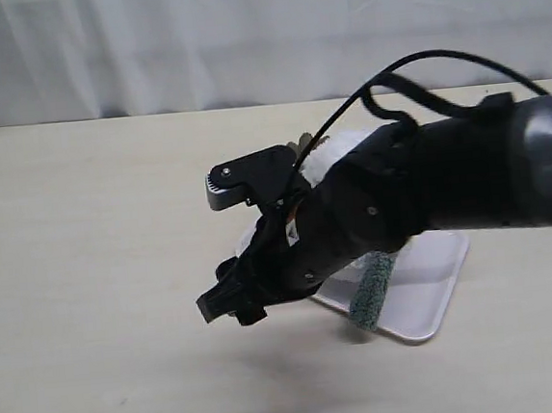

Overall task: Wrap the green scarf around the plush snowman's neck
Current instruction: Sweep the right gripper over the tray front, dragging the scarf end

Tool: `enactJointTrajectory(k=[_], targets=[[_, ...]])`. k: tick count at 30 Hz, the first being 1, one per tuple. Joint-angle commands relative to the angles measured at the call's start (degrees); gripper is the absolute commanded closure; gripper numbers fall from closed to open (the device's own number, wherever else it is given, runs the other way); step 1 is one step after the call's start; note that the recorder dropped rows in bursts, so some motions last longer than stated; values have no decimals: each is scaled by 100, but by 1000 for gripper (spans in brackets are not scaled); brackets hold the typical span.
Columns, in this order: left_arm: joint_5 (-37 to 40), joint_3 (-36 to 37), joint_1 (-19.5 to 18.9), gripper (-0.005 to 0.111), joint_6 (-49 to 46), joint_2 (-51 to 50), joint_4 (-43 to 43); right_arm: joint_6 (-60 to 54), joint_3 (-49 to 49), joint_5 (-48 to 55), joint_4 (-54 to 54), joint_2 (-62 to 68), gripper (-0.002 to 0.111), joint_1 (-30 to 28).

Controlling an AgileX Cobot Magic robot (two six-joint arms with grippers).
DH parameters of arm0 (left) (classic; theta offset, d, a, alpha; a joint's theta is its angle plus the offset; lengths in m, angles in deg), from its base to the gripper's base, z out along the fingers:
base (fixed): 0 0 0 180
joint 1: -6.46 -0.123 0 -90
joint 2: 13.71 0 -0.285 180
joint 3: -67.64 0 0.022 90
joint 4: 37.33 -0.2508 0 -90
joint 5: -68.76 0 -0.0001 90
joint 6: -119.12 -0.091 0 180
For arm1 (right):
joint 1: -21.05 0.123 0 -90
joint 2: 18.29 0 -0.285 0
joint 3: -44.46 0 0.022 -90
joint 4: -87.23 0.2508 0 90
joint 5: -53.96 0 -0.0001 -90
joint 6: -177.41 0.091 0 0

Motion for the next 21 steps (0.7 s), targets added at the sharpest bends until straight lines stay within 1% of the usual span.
enactJointTrajectory(k=[1, 4, 7, 17, 21], targets=[[-75, 18, -16, 107, 28, 20, 8, 220, -317, 12, -151, 487, 44, -75], [-75, 18, -16, 107, 28, 20, 8, 609, -357, -122, -222, 653, 44, -215], [-75, 18, -16, 107, 28, 20, 8, 753, -357, -331, -222, 813, 44, -331], [-75, 18, -16, 107, 28, 20, 8, 1175, -357, -1332, -273, 1306, 44, -405], [-75, 18, -16, 107, 28, 20, 8, 1296, -357, -1324, -273, 1402, 44, -545]])
